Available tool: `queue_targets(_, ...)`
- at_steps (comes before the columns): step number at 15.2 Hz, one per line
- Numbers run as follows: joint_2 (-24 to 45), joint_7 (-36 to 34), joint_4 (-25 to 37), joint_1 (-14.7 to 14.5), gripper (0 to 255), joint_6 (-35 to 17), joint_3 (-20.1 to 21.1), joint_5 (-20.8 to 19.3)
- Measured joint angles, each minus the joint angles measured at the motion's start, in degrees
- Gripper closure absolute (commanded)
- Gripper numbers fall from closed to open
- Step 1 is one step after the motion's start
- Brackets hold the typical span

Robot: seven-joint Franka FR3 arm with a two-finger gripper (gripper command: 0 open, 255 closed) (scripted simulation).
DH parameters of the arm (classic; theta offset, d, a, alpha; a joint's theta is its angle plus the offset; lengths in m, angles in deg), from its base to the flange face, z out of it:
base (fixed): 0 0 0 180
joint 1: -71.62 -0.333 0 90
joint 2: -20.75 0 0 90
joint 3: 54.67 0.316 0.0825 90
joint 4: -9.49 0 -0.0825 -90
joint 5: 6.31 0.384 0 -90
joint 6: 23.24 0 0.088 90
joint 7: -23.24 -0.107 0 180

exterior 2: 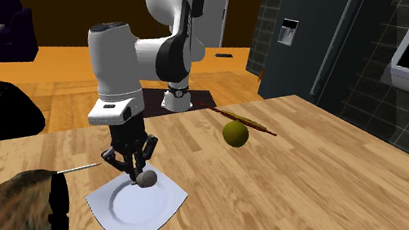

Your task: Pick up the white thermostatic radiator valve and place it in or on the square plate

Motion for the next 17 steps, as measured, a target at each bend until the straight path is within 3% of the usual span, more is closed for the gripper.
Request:
queue_targets(6,0.2,0.07,-0.17,-0.02,255,-0.4,0.06,0.09)
queue_targets(7,0.2,0.07,-0.17,-0.02,0,-0.4,0.06,0.09)
queue_targets(13,0.2,0.07,-0.17,-0.03,0,-0.41,0.06,0.09)
queue_targets(17,-2.66,-0.45,0.95,0.21,0,3.52,-0.58,-0.84)
